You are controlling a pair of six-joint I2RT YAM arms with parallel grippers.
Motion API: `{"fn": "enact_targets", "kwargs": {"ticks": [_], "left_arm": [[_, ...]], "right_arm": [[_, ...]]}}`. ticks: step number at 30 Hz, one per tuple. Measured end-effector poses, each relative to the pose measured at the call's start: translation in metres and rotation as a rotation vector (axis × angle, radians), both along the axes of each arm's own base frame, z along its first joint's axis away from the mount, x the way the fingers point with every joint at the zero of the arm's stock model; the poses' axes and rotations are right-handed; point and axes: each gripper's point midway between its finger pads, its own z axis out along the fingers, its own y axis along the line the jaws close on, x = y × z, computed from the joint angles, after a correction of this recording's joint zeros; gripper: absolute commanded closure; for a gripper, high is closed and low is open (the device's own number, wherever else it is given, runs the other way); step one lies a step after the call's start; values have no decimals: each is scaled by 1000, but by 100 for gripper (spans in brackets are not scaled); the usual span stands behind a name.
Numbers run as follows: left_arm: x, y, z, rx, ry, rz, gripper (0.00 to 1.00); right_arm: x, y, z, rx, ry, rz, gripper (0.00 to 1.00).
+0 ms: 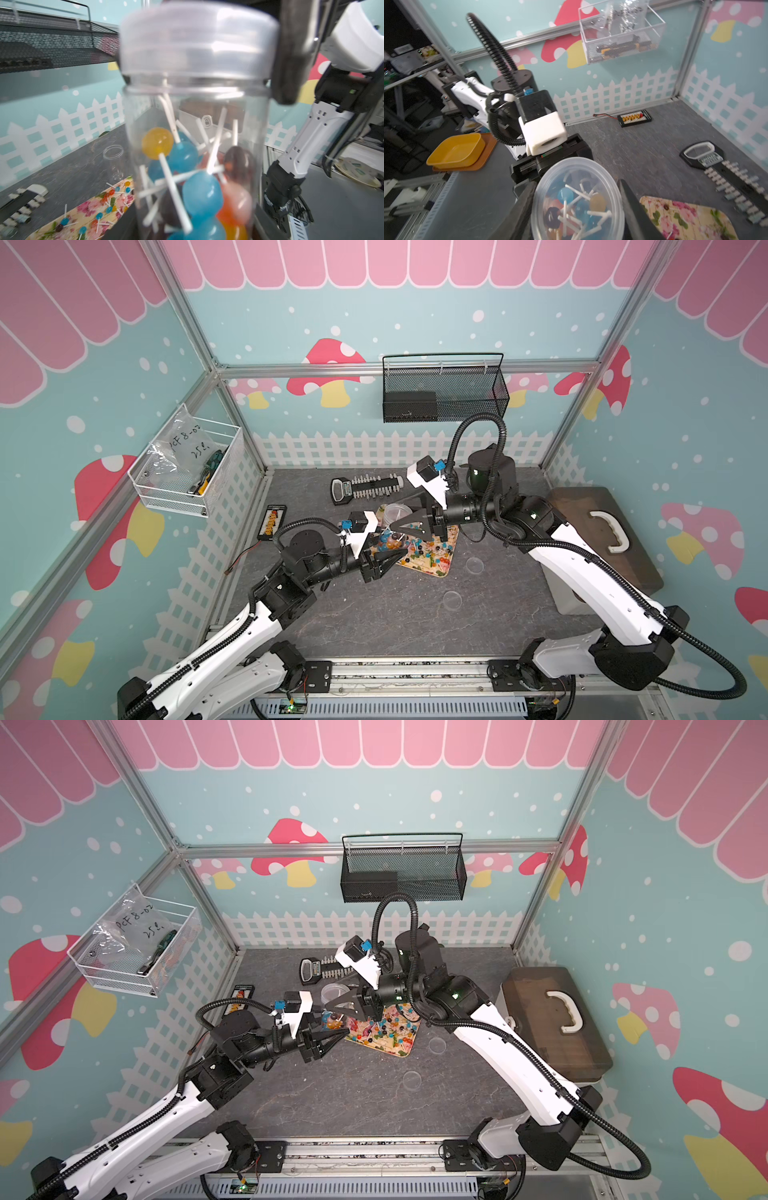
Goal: Pour the candies out of the jar
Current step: Unscrew the lid from the jar.
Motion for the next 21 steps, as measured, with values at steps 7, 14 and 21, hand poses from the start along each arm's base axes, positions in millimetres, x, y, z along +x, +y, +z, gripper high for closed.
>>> {"fn": "enact_targets", "kwargs": {"ticks": [7,14,21], "left_arm": [[-8,-5,5,-16,-7,-59,41],[-7,-5,4,-23,19,-54,41],[0,-1,4,-26,23,-6,41]], "right_arm": [[-10,1,5,27,-60,102,56],[-13,-3,8,31,-98,98,20],[-12,-19,21,67,-37,-49,18]]}}
